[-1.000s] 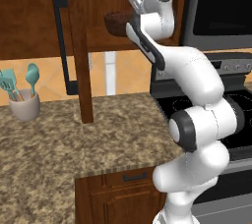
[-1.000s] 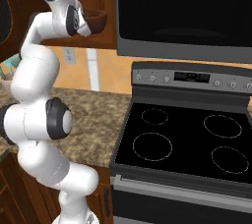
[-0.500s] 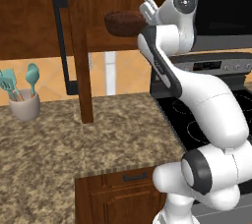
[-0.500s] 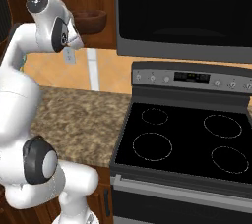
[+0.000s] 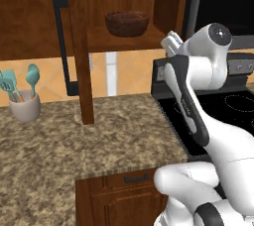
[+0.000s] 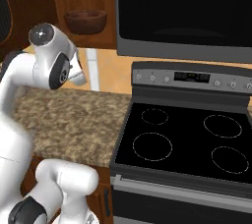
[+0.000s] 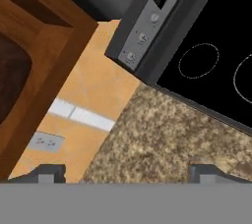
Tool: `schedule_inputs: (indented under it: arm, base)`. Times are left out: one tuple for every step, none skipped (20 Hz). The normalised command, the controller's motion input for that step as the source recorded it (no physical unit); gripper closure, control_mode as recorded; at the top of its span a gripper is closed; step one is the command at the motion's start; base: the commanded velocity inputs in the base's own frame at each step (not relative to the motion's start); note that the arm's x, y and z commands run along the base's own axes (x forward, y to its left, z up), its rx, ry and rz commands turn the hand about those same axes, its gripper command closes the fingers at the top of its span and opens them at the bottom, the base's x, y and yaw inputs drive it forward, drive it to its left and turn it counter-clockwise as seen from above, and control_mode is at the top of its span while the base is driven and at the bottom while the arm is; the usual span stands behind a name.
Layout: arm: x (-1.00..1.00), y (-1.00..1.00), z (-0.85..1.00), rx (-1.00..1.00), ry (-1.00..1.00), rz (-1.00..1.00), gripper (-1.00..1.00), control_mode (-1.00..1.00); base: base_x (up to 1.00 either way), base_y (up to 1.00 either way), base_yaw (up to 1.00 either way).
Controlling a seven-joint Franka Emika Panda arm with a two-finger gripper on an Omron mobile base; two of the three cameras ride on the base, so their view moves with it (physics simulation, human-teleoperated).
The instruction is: Pick up the bowls on the counter and stack them on top of one another in the open cabinet. Place the smaller bowl on top of the larger bowl.
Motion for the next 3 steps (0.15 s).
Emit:
schedule_inputs:
  arm:
    - [-1.0, -0.43, -0.71, -0.01, 0.15, 0.03, -1.0, -1.0]
    - [-1.0, -0.44, -0.69, 0.0, 0.15, 0.04, -1.0, -1.0]
    - [-1.0, -0.41, -0.69, -0.01, 0.14, 0.03, -1.0, -1.0]
  base:
    - [0.0, 0.0, 0.0]
    - [0.0, 0.0, 0.0]
    - [0.0, 0.0, 0.0]
